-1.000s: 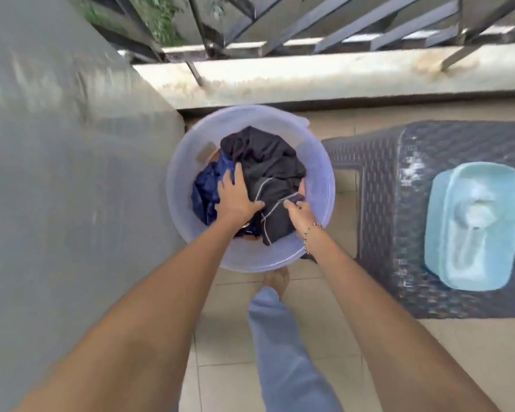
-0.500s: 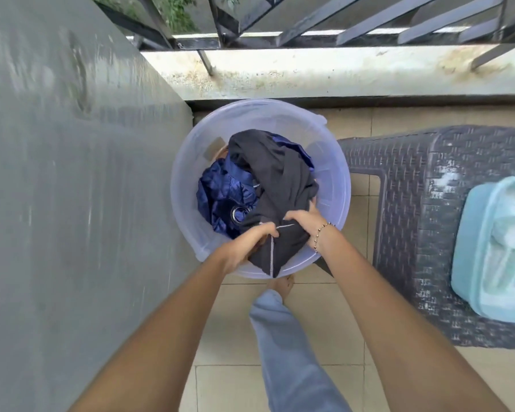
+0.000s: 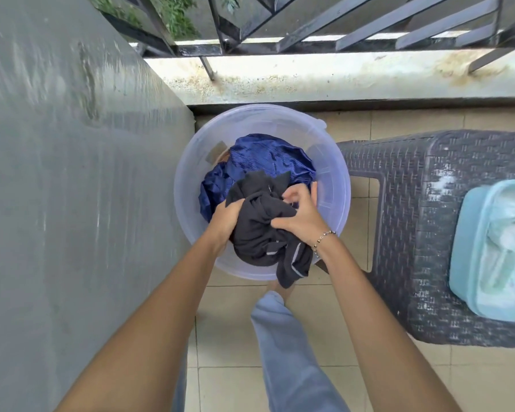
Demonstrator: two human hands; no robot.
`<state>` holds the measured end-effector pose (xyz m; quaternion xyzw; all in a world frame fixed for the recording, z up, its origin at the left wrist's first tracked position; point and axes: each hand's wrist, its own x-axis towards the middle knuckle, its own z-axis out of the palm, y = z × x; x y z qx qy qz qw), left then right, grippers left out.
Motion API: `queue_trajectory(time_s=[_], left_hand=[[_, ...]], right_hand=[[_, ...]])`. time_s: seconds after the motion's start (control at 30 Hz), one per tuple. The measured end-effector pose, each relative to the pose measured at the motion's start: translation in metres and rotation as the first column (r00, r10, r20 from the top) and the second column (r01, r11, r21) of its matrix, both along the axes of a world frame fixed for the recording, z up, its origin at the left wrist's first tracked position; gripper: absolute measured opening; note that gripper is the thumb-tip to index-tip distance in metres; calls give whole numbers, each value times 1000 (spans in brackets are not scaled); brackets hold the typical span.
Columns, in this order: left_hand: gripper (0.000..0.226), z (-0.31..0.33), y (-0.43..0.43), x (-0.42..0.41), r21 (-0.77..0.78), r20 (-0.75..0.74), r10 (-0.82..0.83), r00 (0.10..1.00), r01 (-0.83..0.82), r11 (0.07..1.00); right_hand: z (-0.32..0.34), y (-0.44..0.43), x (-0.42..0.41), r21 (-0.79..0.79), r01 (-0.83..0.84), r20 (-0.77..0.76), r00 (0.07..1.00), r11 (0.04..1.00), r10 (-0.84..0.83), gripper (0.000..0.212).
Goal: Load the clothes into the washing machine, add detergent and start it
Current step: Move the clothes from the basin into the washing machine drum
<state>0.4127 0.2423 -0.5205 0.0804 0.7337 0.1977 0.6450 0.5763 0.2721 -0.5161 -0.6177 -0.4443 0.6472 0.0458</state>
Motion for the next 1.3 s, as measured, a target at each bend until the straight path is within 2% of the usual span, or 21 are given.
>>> queue_trajectory(time_s=[0.07,0.13,0.2,0.27,0.33,0.47,0.57,0.6,0.67,0.73,0.77,0.8,0.87,0.9,0.97,1.03,1.1,1.2,1.3], left_hand=[[21,6,1,0,1,72,66,995,-66,998],[32,12,1,-2,33,146,71,987,-76,997],[34,22,1,-5,54,207,58,977,-71,996],[35,30,-1,-8,62,251,85,964,-104,993],[45,39,-5,-13,84,289,139,947,-170,982],[73,65,-21,-18,81,294,349,890,-387,919],[63,90,-33,-8,27,294,386,874,-412,911],[56,100,-36,-3,2,297,411,862,-431,902],[47,135,-32,2,-14,341,470,814,-496,868],[52,173,-18,-1,29,408,482,775,-539,842],[59,188,-9,-3,62,416,476,775,-546,836],[66,207,-1,-7,108,418,451,789,-536,837],[67,248,14,-13,232,374,336,865,-438,869],[64,270,19,-16,303,338,245,909,-352,886],[56,310,23,-17,384,287,67,956,-178,906],[49,348,18,-18,423,238,-113,965,2,906],[53,373,11,-17,443,208,-206,956,95,891],[59,408,-1,-19,489,205,-134,970,17,872],[65,440,-11,-34,594,169,-55,984,-57,803]], right_hand=[[8,1,5,3,29,-18,999,1000,-29,82],[30,4,7,-107,-53,-102,994,993,42,95],[49,8,10,-197,-92,-212,976,976,49,80],[69,8,3,-201,-43,-232,973,979,-5,67],[93,4,-4,-197,82,-261,956,977,-133,62],[90,0,-3,-218,303,-274,893,928,-356,51],[100,-4,-9,-319,440,-272,806,839,-526,38],[105,-7,-11,-335,485,-247,782,808,-572,41],[117,-15,-13,-349,570,-223,720,744,-657,79],[119,-24,-11,-336,662,-200,645,670,-738,104],[147,-25,-15,-352,676,-184,628,647,-756,104],[185,-27,-20,-351,689,-188,612,634,-768,88],[237,-32,-22,-353,685,-209,606,637,-767,36],[253,-36,-19,-339,659,-250,626,672,-739,31],[278,-45,-18,-265,684,-250,632,679,-734,32],[301,-49,-20,-22,713,-230,679,701,-698,26],[319,-53,-25,191,675,-179,738,713,-651,27],[364,-60,-41,298,694,-276,720,656,-636,37],[403,-67,-59,307,665,-296,746,681,-596,23]])
